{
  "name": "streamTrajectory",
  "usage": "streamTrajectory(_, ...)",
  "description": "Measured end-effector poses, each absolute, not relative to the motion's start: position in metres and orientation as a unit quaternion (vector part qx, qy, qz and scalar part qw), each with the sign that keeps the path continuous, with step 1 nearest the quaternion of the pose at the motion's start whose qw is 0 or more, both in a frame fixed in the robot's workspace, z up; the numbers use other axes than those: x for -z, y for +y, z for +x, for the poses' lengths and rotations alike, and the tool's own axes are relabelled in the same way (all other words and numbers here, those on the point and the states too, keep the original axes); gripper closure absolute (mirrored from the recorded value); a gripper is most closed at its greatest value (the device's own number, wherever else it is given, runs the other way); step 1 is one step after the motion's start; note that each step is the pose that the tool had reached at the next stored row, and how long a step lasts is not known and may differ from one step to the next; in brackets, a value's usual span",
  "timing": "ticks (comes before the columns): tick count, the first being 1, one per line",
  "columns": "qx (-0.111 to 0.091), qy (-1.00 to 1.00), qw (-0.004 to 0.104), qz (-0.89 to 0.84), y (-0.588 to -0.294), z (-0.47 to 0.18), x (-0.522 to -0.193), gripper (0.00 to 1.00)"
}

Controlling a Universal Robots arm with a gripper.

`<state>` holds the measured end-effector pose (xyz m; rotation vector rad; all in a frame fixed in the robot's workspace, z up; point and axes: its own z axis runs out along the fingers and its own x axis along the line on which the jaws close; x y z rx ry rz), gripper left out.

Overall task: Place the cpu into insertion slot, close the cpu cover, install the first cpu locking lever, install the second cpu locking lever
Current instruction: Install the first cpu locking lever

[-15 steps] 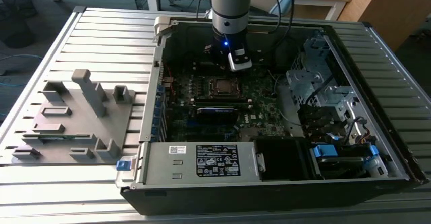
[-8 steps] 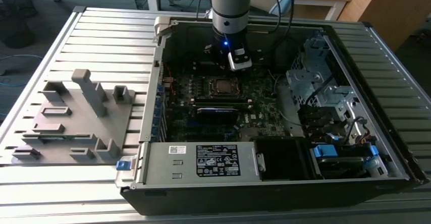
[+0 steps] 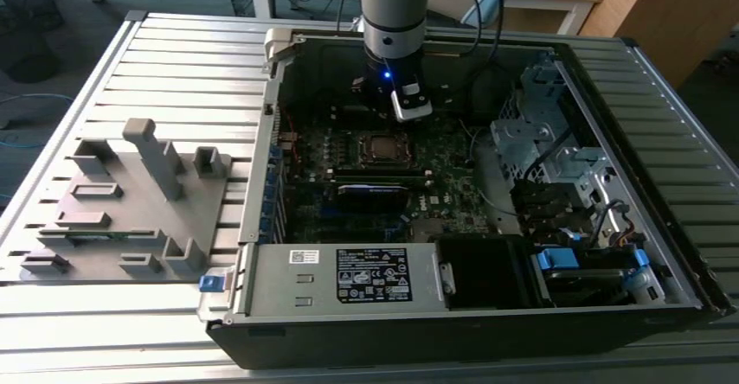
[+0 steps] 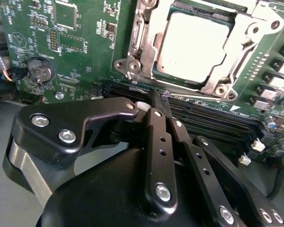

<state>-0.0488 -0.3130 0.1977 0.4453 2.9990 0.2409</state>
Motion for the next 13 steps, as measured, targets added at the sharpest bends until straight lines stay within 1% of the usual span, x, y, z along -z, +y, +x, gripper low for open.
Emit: streamTrajectory(13,-0.085,0.984,0.053,0.146,-0.3127,-0.0526,-0.1975,0.90)
